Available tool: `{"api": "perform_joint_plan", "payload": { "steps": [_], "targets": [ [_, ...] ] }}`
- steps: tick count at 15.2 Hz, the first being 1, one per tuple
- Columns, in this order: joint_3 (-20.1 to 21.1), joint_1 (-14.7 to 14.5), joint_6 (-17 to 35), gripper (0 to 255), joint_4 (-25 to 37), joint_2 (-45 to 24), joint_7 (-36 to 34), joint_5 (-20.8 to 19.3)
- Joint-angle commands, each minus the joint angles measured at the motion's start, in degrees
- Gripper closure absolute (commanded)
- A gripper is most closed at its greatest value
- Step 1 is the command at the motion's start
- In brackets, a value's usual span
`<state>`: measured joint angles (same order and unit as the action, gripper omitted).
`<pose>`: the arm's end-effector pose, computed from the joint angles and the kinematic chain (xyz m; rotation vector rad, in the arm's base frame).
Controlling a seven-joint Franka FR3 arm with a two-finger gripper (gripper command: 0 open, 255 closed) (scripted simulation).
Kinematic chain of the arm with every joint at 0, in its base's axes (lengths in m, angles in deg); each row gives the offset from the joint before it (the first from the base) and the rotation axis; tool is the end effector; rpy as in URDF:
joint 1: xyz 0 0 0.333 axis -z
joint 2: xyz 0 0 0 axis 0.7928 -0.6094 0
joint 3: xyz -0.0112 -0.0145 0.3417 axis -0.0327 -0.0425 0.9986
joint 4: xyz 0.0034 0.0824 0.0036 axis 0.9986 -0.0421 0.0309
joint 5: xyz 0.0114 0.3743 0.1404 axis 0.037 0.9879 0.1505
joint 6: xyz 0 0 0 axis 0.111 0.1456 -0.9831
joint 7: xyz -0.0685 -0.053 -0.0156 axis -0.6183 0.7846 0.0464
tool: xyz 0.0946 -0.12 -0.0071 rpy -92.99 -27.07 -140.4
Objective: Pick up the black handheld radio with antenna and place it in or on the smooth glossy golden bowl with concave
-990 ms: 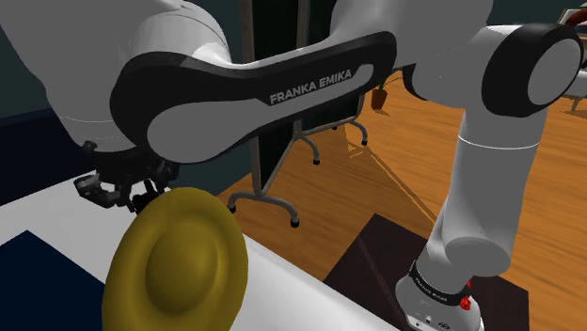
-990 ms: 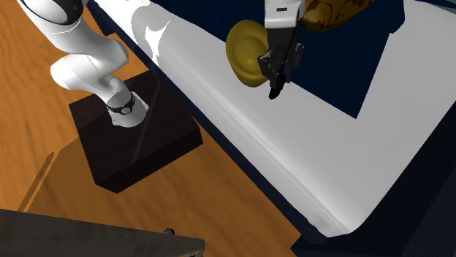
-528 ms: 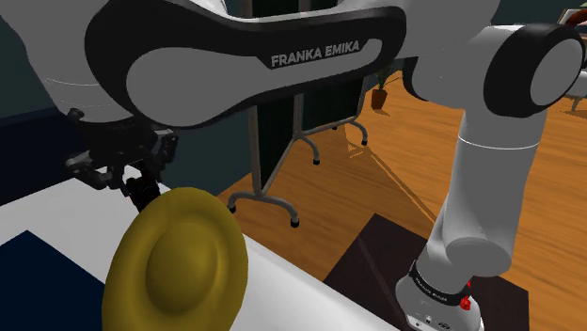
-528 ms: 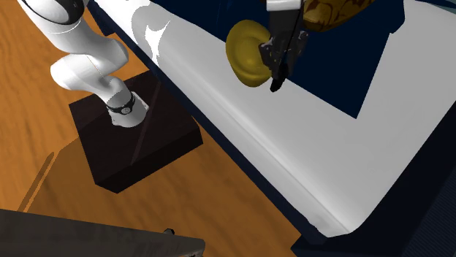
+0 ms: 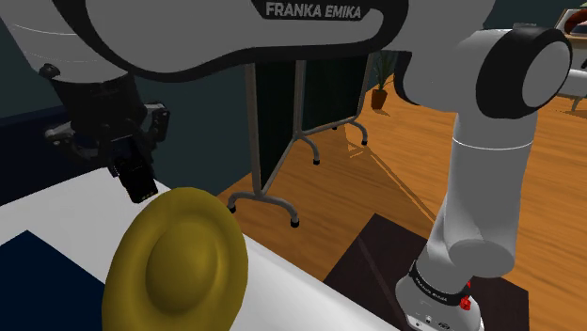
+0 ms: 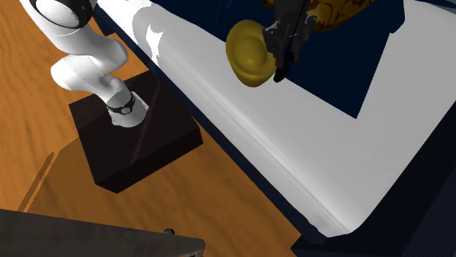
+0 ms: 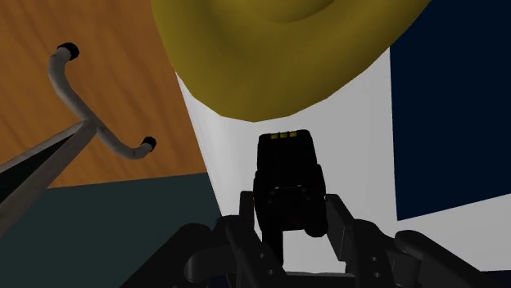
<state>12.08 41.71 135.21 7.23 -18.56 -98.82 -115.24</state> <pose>0.4559 0.4637 0.6135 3.0396 -0.1273 0.5177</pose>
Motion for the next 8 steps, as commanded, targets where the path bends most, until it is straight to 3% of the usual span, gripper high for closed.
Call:
{"api": "perform_joint_plan", "payload": {
  "steps": [1, 8],
  "targets": [
    [0.0, -0.7, -1.9, 255, 2.3, -0.5, 0.4, -0.4],
    [-0.3, -4.7, -9.1, 255, 12.3, -3.9, 1.6, -3.2]
  ]
}}
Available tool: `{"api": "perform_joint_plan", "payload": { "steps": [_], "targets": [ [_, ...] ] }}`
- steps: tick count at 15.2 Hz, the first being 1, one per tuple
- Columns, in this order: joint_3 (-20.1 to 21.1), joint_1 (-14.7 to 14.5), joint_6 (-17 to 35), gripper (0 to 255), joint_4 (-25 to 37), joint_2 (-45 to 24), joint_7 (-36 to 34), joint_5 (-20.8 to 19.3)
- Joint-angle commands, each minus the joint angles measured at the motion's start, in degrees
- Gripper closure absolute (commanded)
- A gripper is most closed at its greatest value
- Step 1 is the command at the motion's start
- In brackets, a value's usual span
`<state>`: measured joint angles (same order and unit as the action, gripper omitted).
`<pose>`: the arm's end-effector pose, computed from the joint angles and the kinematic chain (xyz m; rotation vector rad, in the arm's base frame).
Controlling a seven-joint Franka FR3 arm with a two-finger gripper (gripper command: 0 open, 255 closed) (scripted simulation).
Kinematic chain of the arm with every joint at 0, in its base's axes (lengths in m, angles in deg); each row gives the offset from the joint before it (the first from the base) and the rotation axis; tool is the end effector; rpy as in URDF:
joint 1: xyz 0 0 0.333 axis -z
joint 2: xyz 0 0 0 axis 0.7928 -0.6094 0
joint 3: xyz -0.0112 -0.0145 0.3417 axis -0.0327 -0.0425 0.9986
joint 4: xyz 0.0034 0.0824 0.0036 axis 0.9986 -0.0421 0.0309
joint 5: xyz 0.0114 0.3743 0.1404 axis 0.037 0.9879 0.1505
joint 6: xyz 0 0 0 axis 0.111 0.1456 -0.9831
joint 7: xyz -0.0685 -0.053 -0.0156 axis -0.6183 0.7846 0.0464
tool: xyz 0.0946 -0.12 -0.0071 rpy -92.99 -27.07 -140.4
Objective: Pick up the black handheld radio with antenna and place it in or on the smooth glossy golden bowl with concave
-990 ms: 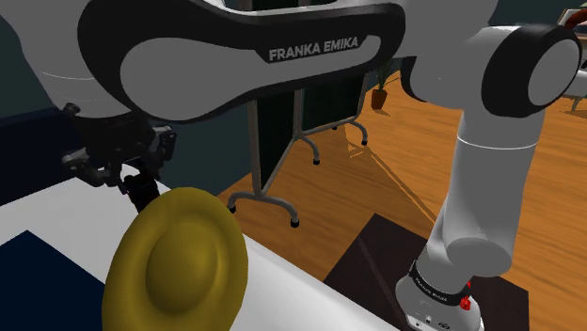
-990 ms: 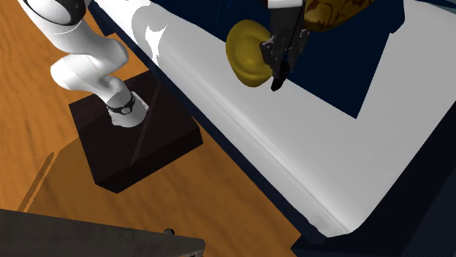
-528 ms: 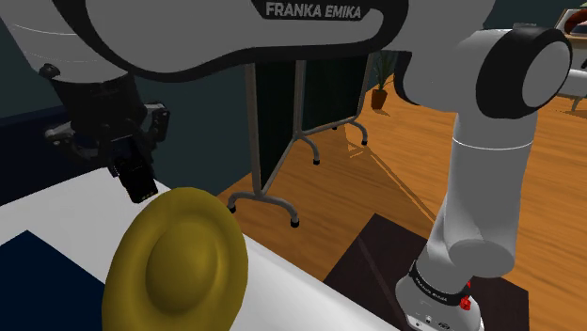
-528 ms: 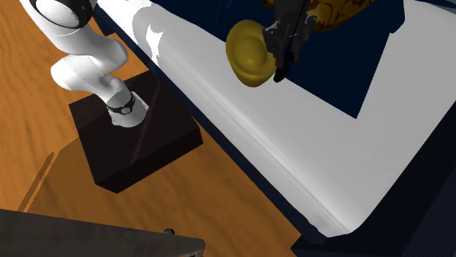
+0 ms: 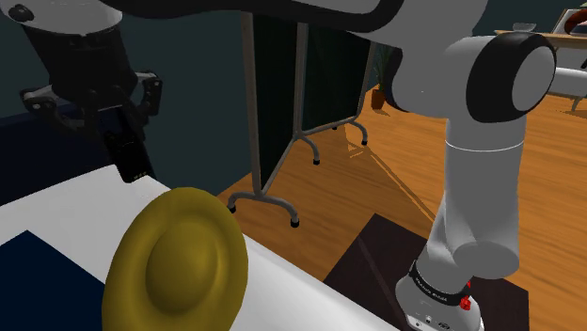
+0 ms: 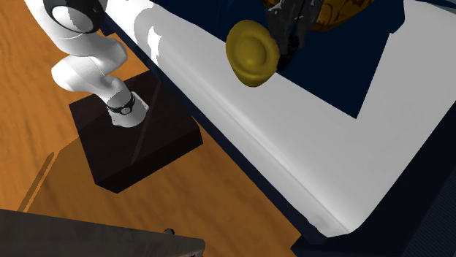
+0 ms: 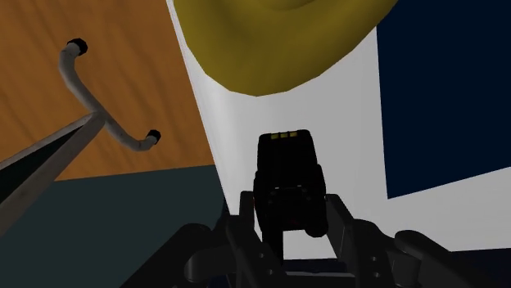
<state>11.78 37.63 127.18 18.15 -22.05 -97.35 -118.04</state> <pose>0.4574 0.4636 0.6574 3.0395 -0.1277 0.5178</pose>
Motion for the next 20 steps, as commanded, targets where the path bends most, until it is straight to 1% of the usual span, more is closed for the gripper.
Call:
{"api": "perform_joint_plan", "payload": {
  "steps": [1, 6, 7, 9, 12, 15, 18, 20],
  "targets": [
    [-0.1, -1.4, -2.2, 255, 3.1, -1.1, 0.4, -1.0],
    [-1.0, -6.2, -8.1, 255, 12.5, -4.7, 1.7, -4.2],
    [-0.2, -4.2, -6.3, 255, 7.8, -2.0, 0.4, -2.3],
    [1.4, -1.1, -3.2, 255, 0.2, 2.7, -1.7, 1.2],
    [2.8, 1.7, 0.5, 255, -8.7, 8.9, -4.1, 5.8],
    [3.6, 2.9, 3.4, 255, -15.8, 14.4, -5.9, 10.0],
    [4.3, 3.0, 5.8, 255, -22.0, 19.7, -7.8, 14.0],
    [3.9, 3.2, 7.5, 255, -24.2, 20.5, -7.8, 14.6]
  ]
}}
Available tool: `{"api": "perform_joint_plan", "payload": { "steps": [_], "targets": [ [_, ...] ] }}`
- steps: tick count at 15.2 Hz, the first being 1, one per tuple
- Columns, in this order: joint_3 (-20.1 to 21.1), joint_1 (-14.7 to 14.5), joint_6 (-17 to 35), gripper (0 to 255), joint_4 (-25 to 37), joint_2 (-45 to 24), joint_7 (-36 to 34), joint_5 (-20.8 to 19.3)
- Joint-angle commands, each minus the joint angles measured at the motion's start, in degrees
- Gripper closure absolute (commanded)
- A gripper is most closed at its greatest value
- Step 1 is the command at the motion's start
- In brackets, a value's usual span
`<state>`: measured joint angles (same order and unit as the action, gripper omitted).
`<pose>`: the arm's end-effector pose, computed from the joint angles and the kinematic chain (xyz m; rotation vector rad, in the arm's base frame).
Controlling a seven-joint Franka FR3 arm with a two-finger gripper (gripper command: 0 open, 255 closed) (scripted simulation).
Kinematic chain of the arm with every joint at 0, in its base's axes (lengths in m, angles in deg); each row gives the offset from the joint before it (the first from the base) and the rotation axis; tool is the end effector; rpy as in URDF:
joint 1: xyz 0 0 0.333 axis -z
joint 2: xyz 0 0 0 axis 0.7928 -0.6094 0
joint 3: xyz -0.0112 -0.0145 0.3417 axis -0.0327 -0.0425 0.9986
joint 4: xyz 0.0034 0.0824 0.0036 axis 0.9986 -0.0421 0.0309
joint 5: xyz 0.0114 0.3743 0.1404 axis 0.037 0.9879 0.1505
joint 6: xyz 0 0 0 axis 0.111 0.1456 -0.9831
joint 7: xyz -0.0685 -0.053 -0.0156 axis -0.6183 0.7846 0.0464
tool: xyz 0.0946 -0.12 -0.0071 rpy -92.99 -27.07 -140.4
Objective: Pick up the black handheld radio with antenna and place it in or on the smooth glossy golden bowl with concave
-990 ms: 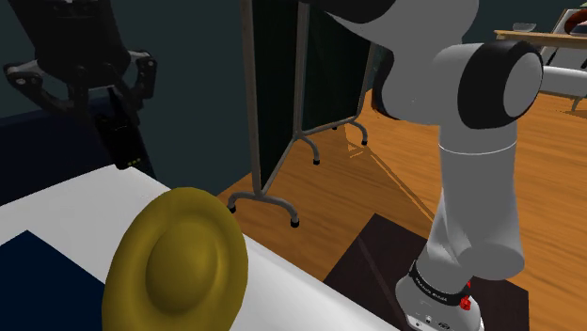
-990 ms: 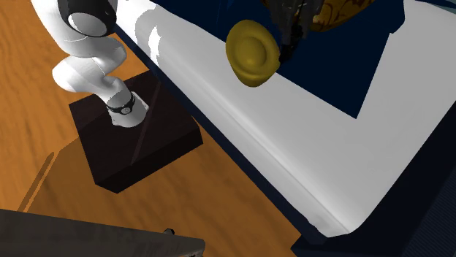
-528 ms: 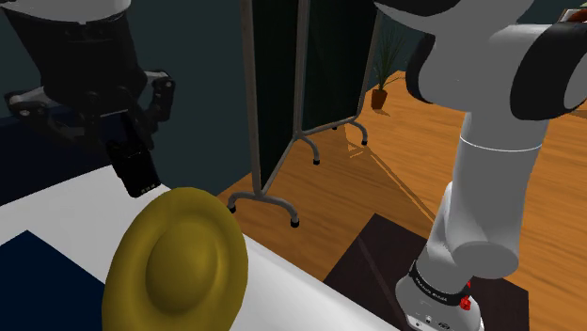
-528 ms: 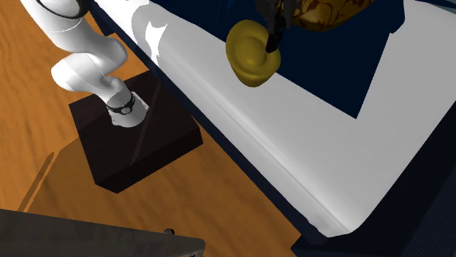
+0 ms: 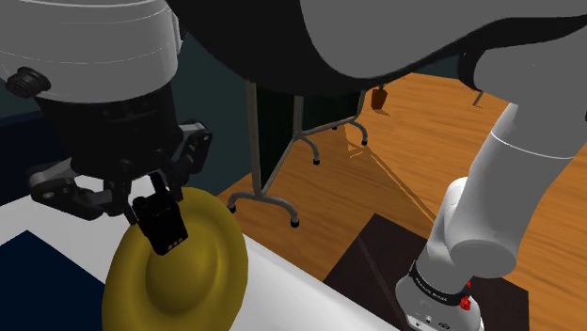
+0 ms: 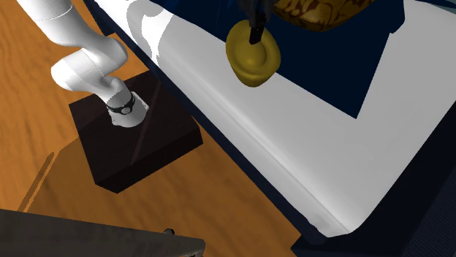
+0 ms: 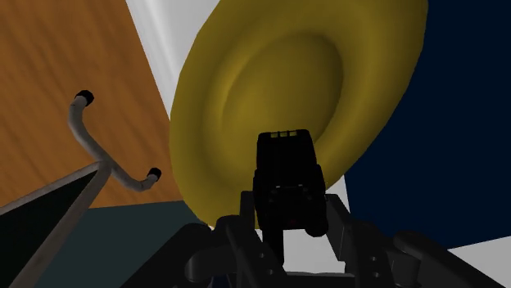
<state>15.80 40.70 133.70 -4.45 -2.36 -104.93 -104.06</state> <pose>0.2996 0.4859 0.6366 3.0394 -0.1252 0.5179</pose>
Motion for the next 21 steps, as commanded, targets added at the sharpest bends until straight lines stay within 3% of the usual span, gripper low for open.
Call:
{"api": "perform_joint_plan", "payload": {
  "steps": [1, 9, 10, 15, 19, 21],
  "targets": [
    [-0.2, 0.2, 1.9, 255, -2.6, 1.2, -0.3, 0.9],
    [-0.3, 0.2, 2.2, 255, -3.0, 1.3, -0.3, 1.0],
    [-0.3, 0.2, 2.2, 0, -3.0, 1.3, -0.3, 1.0],
    [-0.3, 0.2, 2.2, 0, -3.0, 1.3, -0.3, 1.0],
    [1.8, -1.6, -6.3, 0, 6.5, -1.7, -1.4, -1.6],
    [1.8, -1.6, -6.3, 0, 6.5, -1.7, -1.4, -1.6]
  ]
}}
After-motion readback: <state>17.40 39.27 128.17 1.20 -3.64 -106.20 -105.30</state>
